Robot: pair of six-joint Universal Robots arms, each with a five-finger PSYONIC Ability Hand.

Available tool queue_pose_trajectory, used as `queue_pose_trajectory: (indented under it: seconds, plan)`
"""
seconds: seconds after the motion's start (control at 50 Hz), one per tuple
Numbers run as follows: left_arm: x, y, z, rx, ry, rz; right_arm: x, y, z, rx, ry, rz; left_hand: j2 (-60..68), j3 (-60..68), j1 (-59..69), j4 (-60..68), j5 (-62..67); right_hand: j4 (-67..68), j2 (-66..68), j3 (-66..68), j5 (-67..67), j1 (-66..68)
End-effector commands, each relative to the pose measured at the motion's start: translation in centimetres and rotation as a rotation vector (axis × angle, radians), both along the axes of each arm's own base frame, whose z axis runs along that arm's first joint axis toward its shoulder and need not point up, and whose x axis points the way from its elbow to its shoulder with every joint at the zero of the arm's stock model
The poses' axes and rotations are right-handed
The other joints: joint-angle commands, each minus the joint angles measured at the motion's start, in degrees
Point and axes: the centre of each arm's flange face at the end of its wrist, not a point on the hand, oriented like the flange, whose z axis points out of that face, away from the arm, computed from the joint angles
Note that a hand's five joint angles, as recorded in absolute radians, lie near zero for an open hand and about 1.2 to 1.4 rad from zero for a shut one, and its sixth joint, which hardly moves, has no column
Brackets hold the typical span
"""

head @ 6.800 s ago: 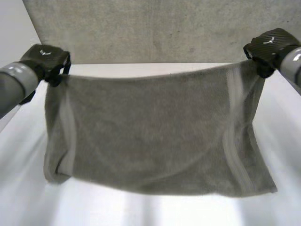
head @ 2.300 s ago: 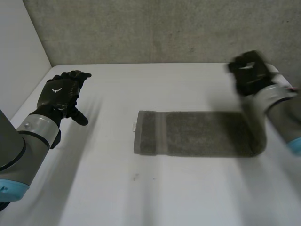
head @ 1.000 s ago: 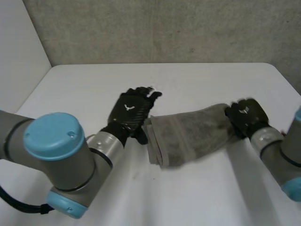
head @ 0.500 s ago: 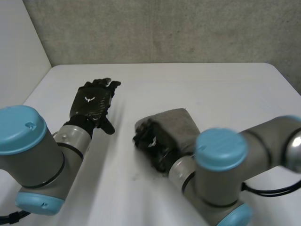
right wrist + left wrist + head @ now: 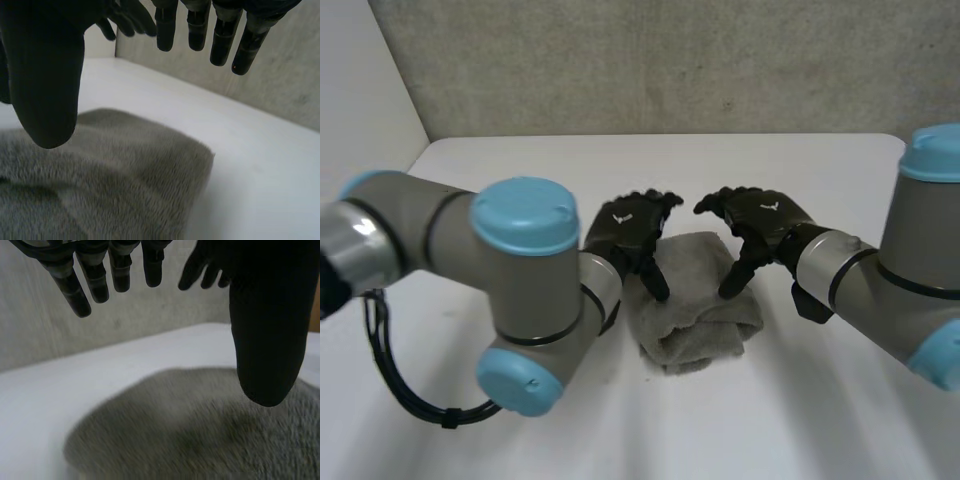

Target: Fold the laundry

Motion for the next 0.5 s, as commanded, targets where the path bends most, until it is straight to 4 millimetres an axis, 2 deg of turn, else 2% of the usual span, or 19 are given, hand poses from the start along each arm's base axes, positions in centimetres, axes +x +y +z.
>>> queue_pose_trajectory:
  seconds: [0.02,0.08,0.18,0.26,0.3,0.32,0.36,0.38,0.42,0.44,0.46,0.48,0.5]
  plan:
    - [-0.6,-1.8,-5.9,0.122,-0.103,0.117,1.3,-2.5,-5.2,0.078,0.104,0.028,1.93,1.89,2.55,1.95,1.16,-3.50,-3.27,-2.24,-3.29,-2.35]
    - [-0.3,-1.7,-7.6,0.143,-0.144,0.138,1.5,-2.9,-6.7,0.066,0.161,0.050,1.43,1.38,2.05,1.44,0.66,-3.50,-3.27,-2.24,-3.29,-2.35]
    - [0.2,-1.3,-8.7,0.168,-0.175,0.138,1.5,-2.9,-8.1,0.047,0.226,0.072,1.09,1.05,1.71,1.11,0.32,-3.50,-3.27,-2.24,-3.29,-2.35]
    - [0.4,-1.1,-8.2,0.163,-0.172,0.138,1.5,-3.3,-8.6,-0.004,0.287,0.058,1.09,1.05,1.71,1.10,0.32,-3.50,-3.27,-2.24,-3.29,-2.35]
    - [0.3,-1.1,-6.4,0.136,-0.142,0.136,1.4,-3.3,-8.3,-0.024,0.302,0.051,0.92,0.88,1.54,0.94,0.15,-3.50,-3.27,-2.24,-3.29,-2.35]
    - [0.3,-1.1,-6.4,0.136,-0.142,0.136,1.4,-3.3,-8.3,-0.024,0.302,0.051,0.92,0.88,1.54,0.94,0.15,-3.50,-3.27,-2.24,-3.29,-2.35]
    - [0.5,-0.9,-3.8,0.099,-0.103,0.135,1.3,-3.4,-6.5,-0.071,0.296,0.028,0.59,0.54,1.21,0.60,-0.18,-3.50,-3.27,-2.24,-3.29,-2.35]
    - [0.5,-0.9,-3.8,0.099,-0.103,0.135,1.3,-3.4,-6.4,-0.071,0.296,0.028,0.59,0.54,1.20,0.60,-0.19,-3.50,-3.27,-2.24,-3.29,-2.35]
    - [0.8,-0.6,0.0,0.041,-0.040,0.132,1.0,-3.1,-2.5,-0.153,0.245,-0.003,0.25,0.21,0.87,0.27,-0.52,-3.50,-3.27,-2.24,-3.29,-2.35]
    - [0.8,-0.6,0.0,0.041,-0.040,0.132,1.0,-3.1,-2.5,-0.153,0.244,-0.003,0.25,0.20,0.87,0.26,-0.52,-3.50,-3.27,-2.24,-3.29,-2.35]
    - [1.0,-0.4,2.2,0.007,-0.005,0.135,0.8,-2.8,-0.4,-0.191,0.211,-0.020,0.08,0.04,0.70,0.10,-0.69,-3.50,-3.27,-2.24,-3.29,-2.35]
    - [1.0,-0.4,2.2,0.007,-0.005,0.135,0.5,-2.7,1.7,-0.226,0.167,-0.049,0.08,0.04,0.70,0.10,-0.69,-3.50,-3.27,-2.24,-3.29,-2.35]
    - [1.4,-0.3,4.4,-0.030,0.032,0.138,0.5,-2.7,1.8,-0.226,0.167,-0.049,0.08,0.04,0.70,0.10,-0.69,-3.50,-3.27,-2.24,-3.29,-2.35]
